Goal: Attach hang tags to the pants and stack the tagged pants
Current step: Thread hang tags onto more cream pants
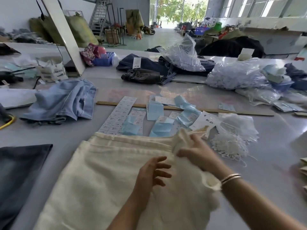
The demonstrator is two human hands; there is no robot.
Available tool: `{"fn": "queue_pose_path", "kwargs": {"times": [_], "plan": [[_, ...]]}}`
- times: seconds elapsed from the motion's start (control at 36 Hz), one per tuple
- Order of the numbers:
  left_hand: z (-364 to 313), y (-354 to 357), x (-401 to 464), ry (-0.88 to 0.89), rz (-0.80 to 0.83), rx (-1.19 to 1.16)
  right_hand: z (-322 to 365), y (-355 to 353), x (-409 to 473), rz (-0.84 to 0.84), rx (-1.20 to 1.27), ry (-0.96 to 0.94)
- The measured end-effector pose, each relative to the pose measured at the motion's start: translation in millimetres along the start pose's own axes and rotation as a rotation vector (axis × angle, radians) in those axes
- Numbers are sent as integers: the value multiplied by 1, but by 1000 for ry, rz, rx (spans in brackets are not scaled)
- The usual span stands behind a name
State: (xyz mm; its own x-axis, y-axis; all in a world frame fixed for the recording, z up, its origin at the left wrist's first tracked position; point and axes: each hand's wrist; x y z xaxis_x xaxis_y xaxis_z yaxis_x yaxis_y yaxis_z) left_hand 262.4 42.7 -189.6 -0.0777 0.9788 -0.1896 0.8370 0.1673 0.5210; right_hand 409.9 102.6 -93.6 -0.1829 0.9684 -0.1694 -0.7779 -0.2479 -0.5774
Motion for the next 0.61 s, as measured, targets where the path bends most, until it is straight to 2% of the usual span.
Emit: {"fn": "queue_pose_path", "kwargs": {"times": [0.08,0.14,0.22,0.44,0.53,0.61], "plan": [[3,-5,-9,-171,18,-319,-6,61,7,-41,-27,-58],[1,-11,-14,-270,99,-458,-18,90,6,-66,-46,-46],[-5,-13,-18,-342,195,-601,-35,106,1,-193,-30,-54],[1,-19,-20,-367,151,-621,-41,99,-5,-338,313,-38],[1,-21,-21,-354,179,-552,-43,93,-12,-328,234,-58],[6,-23,-19,-314,184,-510,-41,90,-21,-239,108,-116]]}}
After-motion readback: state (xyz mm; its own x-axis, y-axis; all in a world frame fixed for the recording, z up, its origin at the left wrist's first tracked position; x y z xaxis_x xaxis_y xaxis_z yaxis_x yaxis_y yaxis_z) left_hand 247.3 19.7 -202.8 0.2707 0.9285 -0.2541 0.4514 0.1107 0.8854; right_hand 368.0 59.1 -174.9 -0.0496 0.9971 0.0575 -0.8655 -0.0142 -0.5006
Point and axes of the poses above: each hand's wrist, its own x-axis towards the middle knuckle, its own y-axis out of the palm, z = x × y, and after that the axes turned 14 degrees about -x, right-handed
